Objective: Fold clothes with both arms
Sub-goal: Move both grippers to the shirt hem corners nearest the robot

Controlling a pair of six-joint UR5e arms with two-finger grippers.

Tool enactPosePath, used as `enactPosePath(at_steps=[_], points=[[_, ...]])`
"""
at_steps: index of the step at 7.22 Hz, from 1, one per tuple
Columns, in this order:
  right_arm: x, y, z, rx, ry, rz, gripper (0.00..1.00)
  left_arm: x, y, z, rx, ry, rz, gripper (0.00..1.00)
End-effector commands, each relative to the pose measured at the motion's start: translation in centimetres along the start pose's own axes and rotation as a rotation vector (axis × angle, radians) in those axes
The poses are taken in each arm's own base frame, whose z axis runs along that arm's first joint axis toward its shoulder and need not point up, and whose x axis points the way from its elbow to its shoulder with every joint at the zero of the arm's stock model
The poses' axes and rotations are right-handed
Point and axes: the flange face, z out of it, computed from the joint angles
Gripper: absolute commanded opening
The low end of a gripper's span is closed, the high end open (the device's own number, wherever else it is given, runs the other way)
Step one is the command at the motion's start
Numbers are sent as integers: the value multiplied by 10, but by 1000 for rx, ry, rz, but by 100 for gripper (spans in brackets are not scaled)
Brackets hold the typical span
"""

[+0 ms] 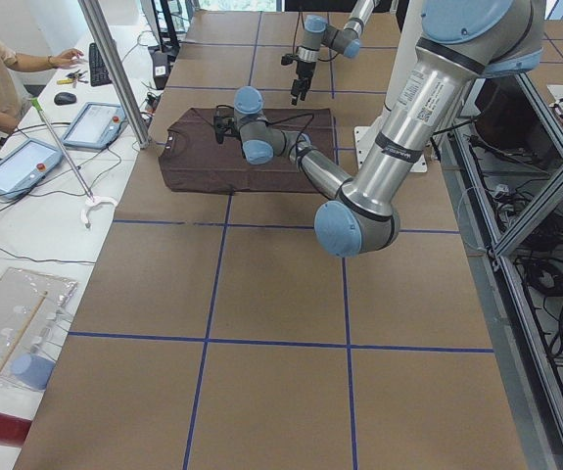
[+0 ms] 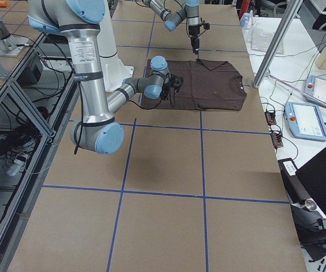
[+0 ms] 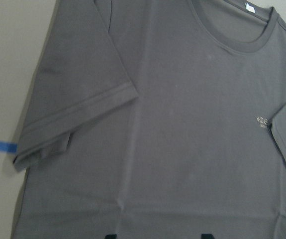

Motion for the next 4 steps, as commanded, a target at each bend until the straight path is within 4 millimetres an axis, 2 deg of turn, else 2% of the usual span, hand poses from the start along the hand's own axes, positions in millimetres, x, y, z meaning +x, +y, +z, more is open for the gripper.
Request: enactPosePath(at_steps=[1, 3, 4], points=[[26, 68, 18, 78, 59, 93, 91, -2, 4, -5, -4, 5, -11, 65], [26, 92, 11, 94, 124, 87, 91, -5, 3, -3, -3, -1, -14, 65], [30, 96, 10, 102, 133, 98, 91, -4, 3, -3, -2, 1, -13, 65]])
